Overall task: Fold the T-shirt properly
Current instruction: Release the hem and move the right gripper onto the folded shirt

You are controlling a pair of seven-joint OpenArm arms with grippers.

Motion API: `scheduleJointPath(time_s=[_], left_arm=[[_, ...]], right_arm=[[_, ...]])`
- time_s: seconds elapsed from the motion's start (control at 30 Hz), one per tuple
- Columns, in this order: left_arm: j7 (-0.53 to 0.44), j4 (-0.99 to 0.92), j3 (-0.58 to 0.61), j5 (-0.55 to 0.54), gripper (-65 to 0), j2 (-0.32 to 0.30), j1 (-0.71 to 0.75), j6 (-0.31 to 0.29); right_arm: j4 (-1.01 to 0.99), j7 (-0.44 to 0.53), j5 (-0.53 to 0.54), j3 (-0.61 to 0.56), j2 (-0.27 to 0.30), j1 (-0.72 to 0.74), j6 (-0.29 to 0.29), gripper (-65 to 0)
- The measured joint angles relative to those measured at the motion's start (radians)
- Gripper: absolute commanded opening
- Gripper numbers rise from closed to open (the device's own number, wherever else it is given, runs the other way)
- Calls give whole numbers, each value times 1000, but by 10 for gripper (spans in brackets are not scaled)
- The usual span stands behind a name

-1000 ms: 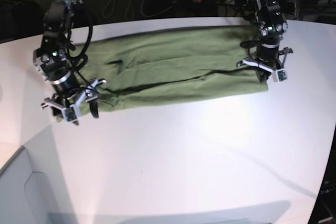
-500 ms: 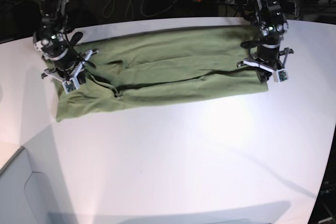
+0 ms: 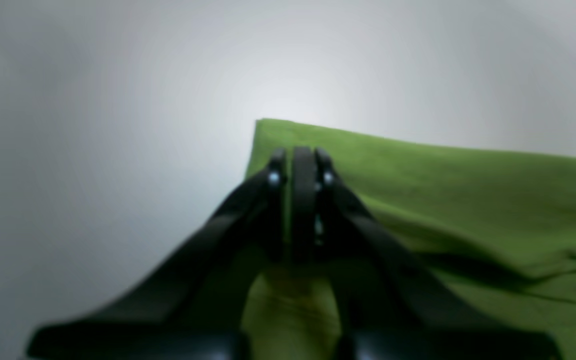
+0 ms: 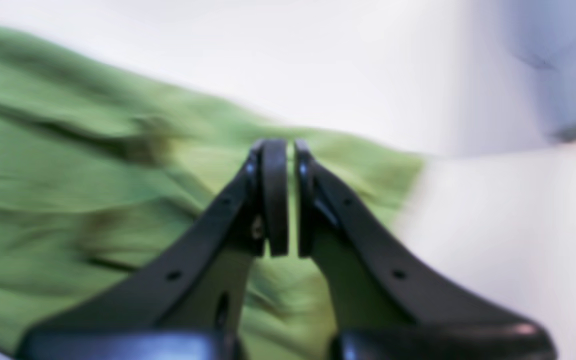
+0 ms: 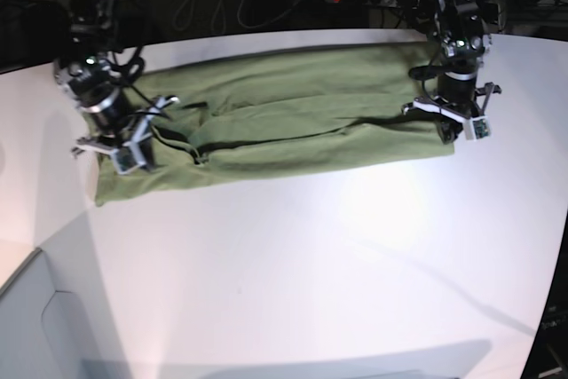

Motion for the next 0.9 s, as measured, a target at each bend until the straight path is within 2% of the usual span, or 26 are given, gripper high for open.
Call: scheduleJointPath(time_s=[0.1,0.33,0.53,0.77,0.9], left_arm=[[0,3,-1,0,-650,-3,10,1],[0,3,0,0,-650,-2,43,0],[-4,3,-32,-1,-650,-2,60,0],[-5,3,-35,0,-650,-5,60,0],[-2,3,-34,0,-650,0,62,0]], right_arm=[[-100,9,5,-61,-27,57,0,-649],[-248,2,0,-166,-23,74,0,-649],[-231,2,-3,-187,2,16,0,-649],[-10,8,-2,-167,21,-18,0,-649],[10,0,0,-169,20,-22,0,-649]])
